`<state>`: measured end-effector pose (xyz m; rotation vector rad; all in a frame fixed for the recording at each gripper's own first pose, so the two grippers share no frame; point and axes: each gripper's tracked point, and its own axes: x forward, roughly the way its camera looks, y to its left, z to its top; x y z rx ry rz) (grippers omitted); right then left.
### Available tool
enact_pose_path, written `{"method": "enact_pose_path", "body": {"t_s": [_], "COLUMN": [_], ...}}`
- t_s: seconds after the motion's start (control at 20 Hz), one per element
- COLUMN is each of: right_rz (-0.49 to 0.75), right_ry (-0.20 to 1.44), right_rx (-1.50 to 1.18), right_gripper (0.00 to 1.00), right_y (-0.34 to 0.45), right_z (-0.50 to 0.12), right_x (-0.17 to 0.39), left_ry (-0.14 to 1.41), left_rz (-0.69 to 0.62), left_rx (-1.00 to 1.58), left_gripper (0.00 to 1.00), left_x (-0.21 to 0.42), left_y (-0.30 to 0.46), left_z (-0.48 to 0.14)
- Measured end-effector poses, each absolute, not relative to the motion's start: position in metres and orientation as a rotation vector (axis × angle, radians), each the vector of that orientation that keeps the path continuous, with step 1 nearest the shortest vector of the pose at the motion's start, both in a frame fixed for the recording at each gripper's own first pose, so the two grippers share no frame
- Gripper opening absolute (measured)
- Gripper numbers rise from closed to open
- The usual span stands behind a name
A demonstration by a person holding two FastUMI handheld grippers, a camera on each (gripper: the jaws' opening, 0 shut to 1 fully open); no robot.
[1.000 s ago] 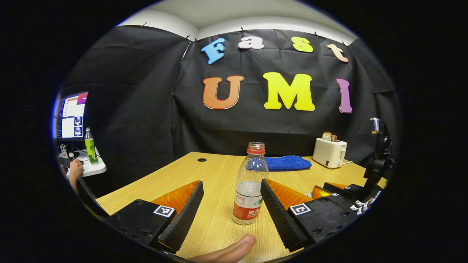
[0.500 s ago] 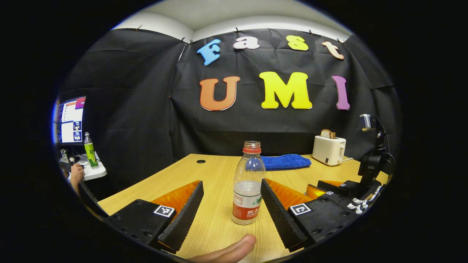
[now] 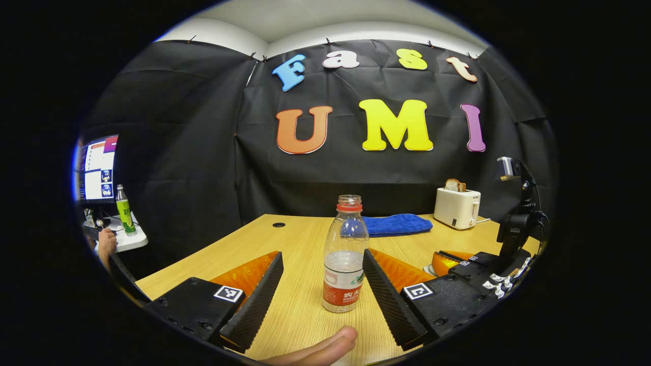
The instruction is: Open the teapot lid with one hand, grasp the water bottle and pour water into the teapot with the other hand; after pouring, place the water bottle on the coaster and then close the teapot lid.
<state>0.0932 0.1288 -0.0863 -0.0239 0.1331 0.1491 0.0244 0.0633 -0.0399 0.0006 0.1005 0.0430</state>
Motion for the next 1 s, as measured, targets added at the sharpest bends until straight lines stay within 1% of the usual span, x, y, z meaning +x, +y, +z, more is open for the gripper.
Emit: {"method": "enact_pose_path", "body": {"t_s": [0.15,0.35,0.55,0.65,0.85,1.0], "right_rz": [0.154,0.195,0.263,0.262,0.291,0.280], "right_ry": [0.118,0.113,0.074,0.030,-0.005,-0.023], "right_rx": [-0.067,-0.013,-0.017,-0.038,-0.040,-0.024], "right_gripper": [0.01,0.00,0.00,0.00,0.00,0.00], "right_y": [0.131,0.133,0.142,0.139,0.136,0.113], "right_z": [-0.083,-0.076,-0.054,-0.041,-0.026,-0.017], "right_x": [0.091,0.090,0.076,0.068,0.051,0.045], "left_ry": [0.112,0.126,0.093,0.083,0.100,0.085], "left_rz": [0.002,-0.065,-0.087,-0.107,-0.095,-0.087], "left_rx": [-0.026,-0.060,0.008,0.047,0.040,0.030], "left_gripper": [0.98,0.98,0.98,0.98,0.98,0.98], "left_x": [0.030,0.034,0.036,0.036,0.044,0.052], "left_y": [0.058,0.049,0.044,0.038,0.033,0.032], "left_z": [-0.050,-0.063,-0.069,-0.076,-0.094,-0.093]}}
